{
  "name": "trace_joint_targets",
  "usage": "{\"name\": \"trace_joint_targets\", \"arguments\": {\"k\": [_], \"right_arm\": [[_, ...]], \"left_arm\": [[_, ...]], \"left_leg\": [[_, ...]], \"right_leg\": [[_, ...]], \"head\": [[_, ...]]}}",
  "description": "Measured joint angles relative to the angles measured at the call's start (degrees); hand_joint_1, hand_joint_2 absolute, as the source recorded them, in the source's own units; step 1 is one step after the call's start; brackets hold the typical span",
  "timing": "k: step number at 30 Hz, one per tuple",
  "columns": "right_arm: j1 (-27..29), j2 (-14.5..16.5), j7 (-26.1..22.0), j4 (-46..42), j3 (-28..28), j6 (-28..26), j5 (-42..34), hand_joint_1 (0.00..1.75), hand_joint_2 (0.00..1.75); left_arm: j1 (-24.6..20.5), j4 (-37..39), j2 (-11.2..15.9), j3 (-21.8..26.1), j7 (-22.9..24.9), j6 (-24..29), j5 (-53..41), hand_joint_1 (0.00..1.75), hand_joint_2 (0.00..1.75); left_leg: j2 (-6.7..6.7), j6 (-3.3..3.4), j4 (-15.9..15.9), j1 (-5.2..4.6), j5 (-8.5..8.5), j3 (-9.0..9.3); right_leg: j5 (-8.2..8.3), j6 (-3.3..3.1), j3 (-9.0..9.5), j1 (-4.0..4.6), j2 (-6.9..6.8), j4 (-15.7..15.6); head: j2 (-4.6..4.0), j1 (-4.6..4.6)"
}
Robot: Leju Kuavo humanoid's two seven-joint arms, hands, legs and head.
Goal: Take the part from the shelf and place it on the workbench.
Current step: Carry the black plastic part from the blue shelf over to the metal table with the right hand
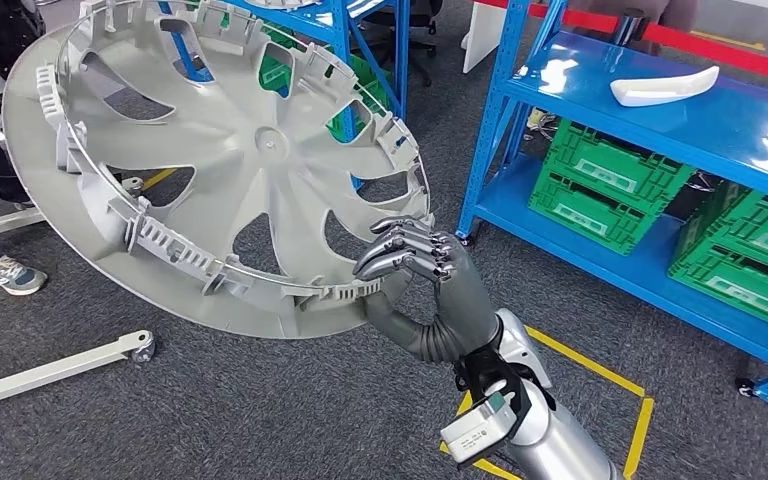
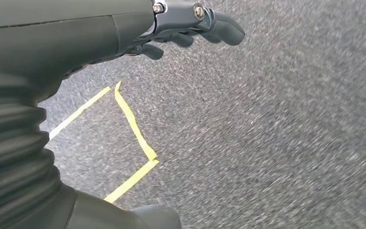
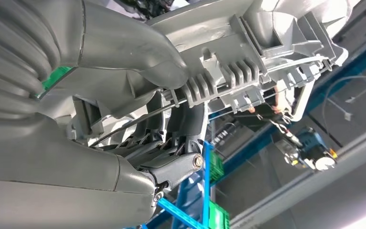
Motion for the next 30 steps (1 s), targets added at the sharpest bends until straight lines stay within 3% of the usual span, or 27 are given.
{"name": "trace_joint_targets", "arguments": {"k": [1, 3, 5, 7, 9, 10, 11, 12, 14, 16, 18, 20, 21, 23, 24, 25, 26, 27, 28, 30], "right_arm": [[0.23, 0.00, -0.10, -0.46, -0.22, -0.03, 0.47, 1.75, 1.75], [0.43, 0.08, -0.46, -1.24, -0.49, 0.09, 1.25, 1.75, 1.75], [0.48, 0.34, -0.73, -1.85, -0.61, 0.43, 1.79, 1.75, 1.75], [0.59, 0.61, -0.79, -2.23, -0.74, 0.90, 2.13, 1.75, 1.75], [0.72, 0.75, -0.62, -2.34, -0.85, 1.39, 2.64, 1.75, 1.75], [0.81, 0.80, -0.43, -2.36, -0.91, 1.59, 2.97, 1.75, 1.75], [0.94, 0.82, -0.15, -2.45, -0.97, 1.72, 3.30, 1.75, 1.75], [1.10, 0.83, 0.13, -2.62, -1.06, 1.79, 3.61, 1.75, 1.75], [1.44, 0.83, 0.52, -3.28, -1.40, 1.84, 4.09, 1.75, 1.75], [1.70, 0.83, 0.65, -3.97, -1.81, 1.94, 4.38, 1.75, 1.75], [1.84, 0.84, 0.77, -4.51, -2.00, 2.14, 4.59, 1.75, 1.75], [1.96, 0.86, 0.92, -4.92, -2.09, 2.30, 4.74, 1.75, 1.75], [2.06, 0.86, 0.96, -5.05, -2.17, 2.33, 4.76, 1.75, 1.75], [2.35, 0.83, 0.96, -5.14, -2.40, 2.36, 4.78, 1.75, 1.75], [2.53, 0.81, 0.95, -5.15, -2.49, 2.36, 4.78, 1.75, 1.75], [2.71, 0.80, 0.96, -5.15, -2.55, 2.38, 4.80, 1.75, 1.75], [2.84, 0.80, 0.97, -5.15, -2.56, 2.40, 4.81, 1.75, 1.75], [2.93, 0.80, 1.01, -5.15, -2.57, 2.42, 4.83, 1.75, 1.75], [2.96, 0.80, 1.04, -5.16, -2.58, 2.45, 4.89, 1.75, 1.75], [2.96, 0.80, 1.10, -5.22, -2.62, 2.55, 5.05, 1.75, 1.75]], "left_arm": [[-0.25, 0.02, 0.14, 0.01, -0.59, 0.00, 0.43, 0.00, 1.75], [-0.92, 0.07, 0.37, 0.08, -1.29, 0.01, 1.29, 0.00, 1.75], [-1.94, 0.12, 0.42, 0.18, -2.14, 0.02, 2.16, 0.00, 1.75], [-3.08, 0.20, 0.33, 0.21, -2.28, 0.02, 2.33, 0.00, 1.75], [-3.67, 0.32, 0.24, 0.21, -1.46, 0.02, 2.07, 0.00, 1.75], [-3.71, 0.39, 0.22, 0.21, -0.90, 0.00, 1.90, 0.00, 1.75], [-3.61, 0.46, 0.22, 0.21, -0.34, -0.03, 1.72, 0.00, 1.75], [-3.47, 0.54, 0.22, 0.21, 0.25, -0.06, 1.51, 0.00, 1.75], [-3.23, 0.70, 0.05, 0.20, 1.33, -0.19, 1.21, 0.00, 1.75], [-2.93, 0.86, -0.24, 0.19, 2.10, -0.43, 1.09, 0.00, 1.75], [-2.32, 0.97, -0.44, 0.19, 2.48, -0.58, 1.08, 0.00, 1.75], [-1.86, 1.04, -0.66, 0.19, 2.63, -0.59, 1.07, 0.00, 1.75], [-1.81, 1.06, -0.74, 0.19, 2.65, -0.59, 1.06, 0.00, 1.75], [-1.80, 1.11, -0.90, 0.19, 2.71, -0.59, 1.06, 0.00, 1.75], [-1.75, 1.15, -0.95, 0.19, 2.73, -0.60, 1.06, 0.00, 1.75], [-1.68, 1.20, -1.00, 0.19, 2.76, -0.60, 1.06, 0.00, 1.75], [-1.62, 1.25, -1.01, 0.19, 2.78, -0.61, 1.06, 0.00, 1.75], [-1.59, 1.30, -1.04, 0.19, 2.82, -0.62, 1.06, 0.00, 1.75], [-1.58, 1.33, -1.08, 0.19, 2.84, -0.63, 1.06, 0.00, 1.75], [-1.61, 1.39, -1.22, 0.19, 2.82, -0.71, 1.07, 0.00, 1.75]], "left_leg": [[-0.43, -0.42, 0.01, 0.03, 0.07, -0.21], [-0.87, -1.21, -0.17, 0.24, 0.25, -0.52], [1.26, -1.83, 1.45, 0.22, -0.79, -1.37], [4.44, -2.33, 7.23, 0.21, -3.82, -4.04], [5.54, -2.73, 13.90, 0.38, -6.44, -7.14], [5.74, -2.83, 15.21, 0.44, -6.53, -7.68], [5.94, -2.84, 14.19, 0.46, -5.58, -7.05], [6.38, -2.77, 11.16, 0.46, -3.92, -5.38], [8.86, -2.28, 3.36, 0.17, -1.18, -1.22], [10.34, -1.45, -0.16, -0.29, -0.62, 0.52], [9.16, -0.60, -0.38, -0.48, -0.52, 0.49], [7.80, 0.20, -0.96, -0.26, -0.17, 0.80], [7.10, 0.57, -1.23, -0.09, 0.03, 0.98], [5.68, 0.96, -1.28, -0.06, 0.15, 0.94], [4.86, 1.03, -1.22, -0.09, 0.15, 0.90], [4.02, 1.06, -1.14, -0.12, 0.13, 0.88], [3.19, 1.05, -1.04, -0.12, 0.11, 0.88], [2.34, 0.99, -0.88, -0.10, 0.07, 0.88], [1.52, 0.87, -0.67, -0.06, -0.01, 0.86], [0.09, 0.29, -0.16, -0.11, -0.20, 0.55]], "right_leg": [[-0.07, -0.18, 0.14, 0.10, 0.22, -0.56], [0.32, -0.84, 0.15, 0.24, -0.77, -0.82], [0.61, -1.62, 0.37, 0.16, -1.92, -1.22], [0.60, -2.12, 0.50, 0.15, -3.29, -1.38], [0.49, -2.32, 0.54, 0.21, -4.65, -1.37], [0.44, -2.34, 0.58, 0.22, -5.28, -1.36], [0.37, -2.28, 0.66, 0.22, -5.88, -1.36], [0.27, -2.18, 0.80, 0.22, -6.51, -1.36], [-0.06, -1.73, 1.13, 0.42, -7.74, -1.32], [-0.31, -1.11, 1.37, 0.68, -8.79, -1.38], [-0.46, -0.38, 1.69, 0.72, -9.81, -1.65], [-1.50, 0.31, 1.69, 0.49, -8.53, -0.57], [-2.81, 0.53, 0.90, 0.37, -6.99, 1.49], [-6.37, 0.67, -2.69, 0.29, -3.96, 8.86], [-7.57, 0.70, -4.65, 0.32, -3.36, 12.41], [-7.75, 0.70, -5.94, 0.33, -3.13, 14.44], [-6.72, 0.65, -6.16, 0.33, -3.04, 14.19], [-4.71, 0.56, -5.23, 0.27, -2.79, 11.63], [-2.40, 0.44, -3.50, 0.15, -2.01, 7.55], [0.32, 0.22, -0.64, 0.03, -0.01, 0.92]], "head": [[0.00, 0.01], [0.00, 0.02], [0.00, -0.23], [0.00, -0.54], [0.00, -0.59], [0.00, -0.59], [0.00, -0.60], [0.00, -0.60], [0.00, -0.59], [0.00, -0.51], [0.00, -0.45], [0.00, -0.41], [0.00, -0.30], [0.00, -0.02], [0.00, 0.11], [0.00, 0.15], [0.00, 0.16], [0.00, 0.18], [0.00, 0.19], [0.00, 0.20]]}}
